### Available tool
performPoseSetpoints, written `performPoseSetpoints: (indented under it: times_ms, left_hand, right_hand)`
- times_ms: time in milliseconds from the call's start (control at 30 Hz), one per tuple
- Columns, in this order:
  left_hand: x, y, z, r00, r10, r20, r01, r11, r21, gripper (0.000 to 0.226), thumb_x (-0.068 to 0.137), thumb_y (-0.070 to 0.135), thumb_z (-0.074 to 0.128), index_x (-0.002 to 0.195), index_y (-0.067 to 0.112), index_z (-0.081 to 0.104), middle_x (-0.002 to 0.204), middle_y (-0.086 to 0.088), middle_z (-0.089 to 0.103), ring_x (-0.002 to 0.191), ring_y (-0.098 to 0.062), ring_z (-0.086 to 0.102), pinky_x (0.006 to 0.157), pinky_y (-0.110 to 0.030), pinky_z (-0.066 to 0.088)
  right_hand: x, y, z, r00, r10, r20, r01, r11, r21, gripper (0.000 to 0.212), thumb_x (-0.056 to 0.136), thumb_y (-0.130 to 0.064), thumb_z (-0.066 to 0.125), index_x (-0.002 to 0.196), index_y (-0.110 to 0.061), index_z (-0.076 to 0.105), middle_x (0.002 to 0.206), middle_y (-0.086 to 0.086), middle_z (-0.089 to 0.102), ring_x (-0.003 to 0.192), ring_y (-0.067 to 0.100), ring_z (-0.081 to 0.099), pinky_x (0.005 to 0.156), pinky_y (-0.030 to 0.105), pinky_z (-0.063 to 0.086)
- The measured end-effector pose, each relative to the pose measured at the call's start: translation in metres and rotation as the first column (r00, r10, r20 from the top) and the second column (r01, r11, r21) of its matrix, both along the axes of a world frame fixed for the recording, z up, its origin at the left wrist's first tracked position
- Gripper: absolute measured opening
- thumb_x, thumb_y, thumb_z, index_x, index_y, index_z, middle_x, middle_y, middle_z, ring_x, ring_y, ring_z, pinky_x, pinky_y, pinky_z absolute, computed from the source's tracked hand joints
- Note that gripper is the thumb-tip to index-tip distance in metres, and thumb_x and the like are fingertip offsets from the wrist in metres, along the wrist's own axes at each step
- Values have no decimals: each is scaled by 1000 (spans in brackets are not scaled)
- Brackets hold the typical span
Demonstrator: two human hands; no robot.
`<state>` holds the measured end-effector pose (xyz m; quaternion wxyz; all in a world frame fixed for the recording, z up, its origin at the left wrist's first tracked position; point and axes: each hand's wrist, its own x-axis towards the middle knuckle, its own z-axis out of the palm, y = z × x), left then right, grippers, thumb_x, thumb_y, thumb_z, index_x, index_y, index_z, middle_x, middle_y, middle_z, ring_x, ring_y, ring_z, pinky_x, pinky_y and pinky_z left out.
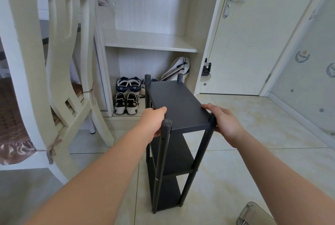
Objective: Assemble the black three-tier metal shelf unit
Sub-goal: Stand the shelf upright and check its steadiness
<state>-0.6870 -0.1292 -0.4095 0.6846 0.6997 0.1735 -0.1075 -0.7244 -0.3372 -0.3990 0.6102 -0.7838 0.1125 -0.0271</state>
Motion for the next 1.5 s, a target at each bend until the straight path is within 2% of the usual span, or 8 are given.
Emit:
performPoseSetpoints:
  times_ms: [100,233,500,933,1200,1333,1400,1500]
  left_hand:
    - [3,6,-6,980,-41,196,13,990,141,43,91,31,60,132,23,48,120,4,64,107,-24,65,94,-48,55]
    - [-5,14,-3,930,-210,302,129,955,267,73,96,36,60,158,27,23,147,10,45,131,-17,50,109,-37,44]
    - [-2,14,-5,912,-285,296,168,916,364,74,100,35,55,160,19,15,161,1,30,143,-19,38,118,-36,31]
    - [3,13,-9,919,-273,286,161,919,359,75,98,32,57,160,19,16,158,0,36,138,-20,44,115,-39,36]
    - [1,15,-12,925,-250,285,168,944,284,74,97,30,59,159,21,19,158,1,37,138,-21,44,115,-42,37]
    - [-5,18,-8,936,-250,249,194,954,228,74,97,37,59,157,34,17,144,9,49,113,-24,63,81,-40,59]
    - [-11,24,3,936,-296,189,235,928,289,62,100,42,52,152,35,19,125,6,62,94,-22,68,65,-33,56]
    - [-10,46,14,938,-347,-8,332,891,309,51,104,29,37,152,27,20,114,-8,70,93,-26,70,87,-42,55]
  right_hand:
    - [-6,-3,-4,989,108,96,-93,984,-152,27,105,-38,48,103,-28,73,99,-27,67,93,-18,58,84,5,40]
    - [-5,-12,-10,975,167,147,-130,964,-231,28,94,-32,69,122,-26,71,137,-16,57,123,-2,53,104,16,35]
    - [5,-13,-17,972,130,198,-79,966,-247,30,86,-25,79,116,-20,76,128,-14,65,118,1,59,95,9,38]
    - [11,-14,-19,984,75,160,-35,971,-238,25,89,-27,76,112,-19,78,123,-11,68,112,5,62,80,3,40]
    - [8,-12,-18,984,66,163,-23,967,-253,27,89,-29,76,114,-19,77,122,-9,70,113,7,63,93,15,43]
    - [2,-11,-12,976,109,187,-54,960,-276,26,91,-28,74,117,-24,74,111,-12,73,108,6,66,89,11,47]
    - [-2,-12,-6,969,140,203,-73,948,-309,26,91,-28,74,117,-28,70,112,-15,70,109,4,65,88,13,46]
    - [-9,-15,2,956,210,203,-93,879,-469,34,89,-31,75,120,-40,65,120,-14,65,114,6,59,94,24,44]
